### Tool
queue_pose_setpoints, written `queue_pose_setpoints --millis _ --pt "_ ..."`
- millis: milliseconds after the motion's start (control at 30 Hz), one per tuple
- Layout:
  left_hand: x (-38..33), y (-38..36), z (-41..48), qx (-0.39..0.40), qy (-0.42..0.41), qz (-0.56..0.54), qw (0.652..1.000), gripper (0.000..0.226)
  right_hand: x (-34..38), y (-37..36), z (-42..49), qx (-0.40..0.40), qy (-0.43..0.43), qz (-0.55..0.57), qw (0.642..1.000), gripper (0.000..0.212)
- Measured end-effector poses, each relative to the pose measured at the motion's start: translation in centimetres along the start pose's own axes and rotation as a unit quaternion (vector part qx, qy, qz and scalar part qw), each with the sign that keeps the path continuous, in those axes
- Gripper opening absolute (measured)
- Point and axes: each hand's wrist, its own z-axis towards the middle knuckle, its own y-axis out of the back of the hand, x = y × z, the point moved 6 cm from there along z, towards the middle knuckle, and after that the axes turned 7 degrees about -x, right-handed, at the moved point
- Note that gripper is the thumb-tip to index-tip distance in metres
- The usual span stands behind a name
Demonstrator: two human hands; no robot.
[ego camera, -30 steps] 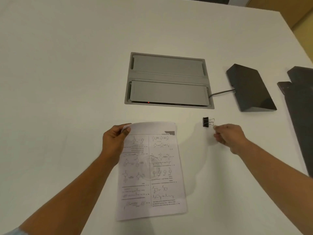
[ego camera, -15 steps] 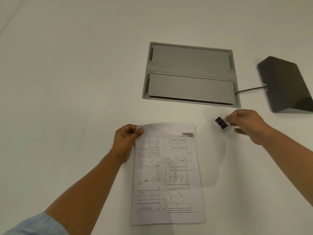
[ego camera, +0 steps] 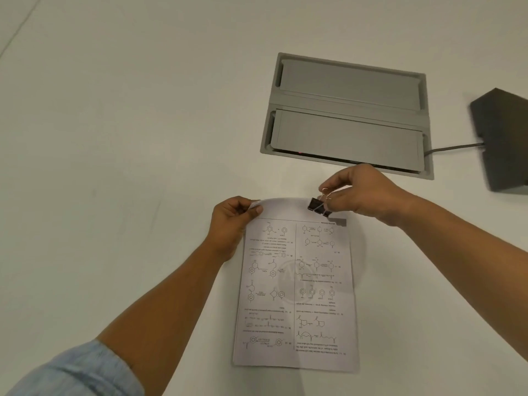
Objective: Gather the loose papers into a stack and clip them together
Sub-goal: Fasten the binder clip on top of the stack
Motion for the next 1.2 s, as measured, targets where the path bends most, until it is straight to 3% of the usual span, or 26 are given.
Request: queue_pose_setpoints --millis 233,433,800,1033,1200 --pt "-0.1 -0.1 -0.2 0.008 -0.012 0.001 1.0 0.017 3.5 -2.7 0.5 0.032 0.1 -0.104 0.989 0.045" --pt "-0.2 -0.1 -0.2 0.014 -0.013 0.001 1.0 0.019 4.9 -3.5 1.4 0.018 0.153 -0.135 0.979 0.039" --pt "-0.1 -0.1 -0.3 0.019 -0.012 -0.004 1.0 0.018 5.8 -4.6 3.2 0.012 0.191 -0.157 0.969 0.02" --pt "0.0 -0.1 -0.2 0.022 -0.014 0.005 1.0 0.031 6.1 -6.1 4.1 0.064 0.216 -0.209 0.952 0.017" --pt "0.0 0.0 -0.1 0.021 -0.025 0.008 0.999 0.028 6.2 -7.0 4.5 0.086 0.215 -0.215 0.949 0.025"
